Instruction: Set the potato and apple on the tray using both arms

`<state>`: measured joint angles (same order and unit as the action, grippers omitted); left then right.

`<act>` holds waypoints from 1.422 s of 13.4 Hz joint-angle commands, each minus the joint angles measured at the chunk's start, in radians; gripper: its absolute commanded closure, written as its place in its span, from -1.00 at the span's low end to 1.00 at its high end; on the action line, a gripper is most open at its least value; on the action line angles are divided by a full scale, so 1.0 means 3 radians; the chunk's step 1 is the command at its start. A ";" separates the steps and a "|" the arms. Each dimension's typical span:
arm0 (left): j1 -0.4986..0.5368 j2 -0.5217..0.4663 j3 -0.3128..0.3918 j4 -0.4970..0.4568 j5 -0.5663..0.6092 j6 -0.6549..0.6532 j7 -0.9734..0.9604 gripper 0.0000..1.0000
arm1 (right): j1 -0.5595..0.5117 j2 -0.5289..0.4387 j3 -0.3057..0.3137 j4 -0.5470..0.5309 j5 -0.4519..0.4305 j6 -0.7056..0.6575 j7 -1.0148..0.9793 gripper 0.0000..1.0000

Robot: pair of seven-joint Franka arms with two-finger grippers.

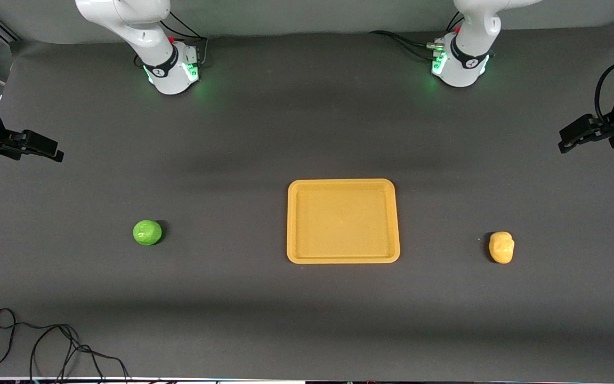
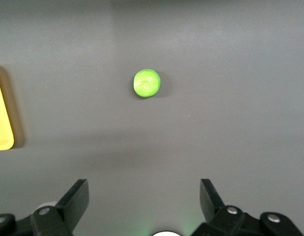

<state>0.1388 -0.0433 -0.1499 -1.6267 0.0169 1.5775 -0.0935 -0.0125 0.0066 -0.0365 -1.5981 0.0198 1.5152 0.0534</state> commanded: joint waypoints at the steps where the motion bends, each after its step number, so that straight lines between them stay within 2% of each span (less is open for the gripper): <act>1: -0.0002 -0.0076 -0.0011 -0.0049 0.0025 0.0003 0.0051 -1.00 | 0.0031 0.0024 -0.0016 0.0081 -0.0015 -0.0070 -0.0004 -1.00; 11: 0.0003 -0.0015 -0.0012 -0.0054 0.0020 0.0095 0.0046 -1.00 | 0.0021 0.0009 -0.0016 0.0060 -0.0046 -0.0122 -0.0065 -1.00; 14: -0.0002 0.0296 -0.0006 -0.0049 0.0025 0.0192 0.0046 -1.00 | 0.0016 -0.0017 -0.0021 0.0055 -0.0056 -0.0091 -0.0142 -1.00; 19: -0.0048 0.1043 -0.0027 -0.0095 0.0153 0.0850 0.0046 -1.00 | 0.0016 -0.0017 -0.0047 0.0025 -0.0061 -0.0035 -0.0219 -1.00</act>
<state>0.1353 0.1939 -0.1612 -1.6675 0.0381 1.7737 -0.0908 -0.0127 0.0063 -0.0446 -1.5946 0.0135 1.4966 0.0150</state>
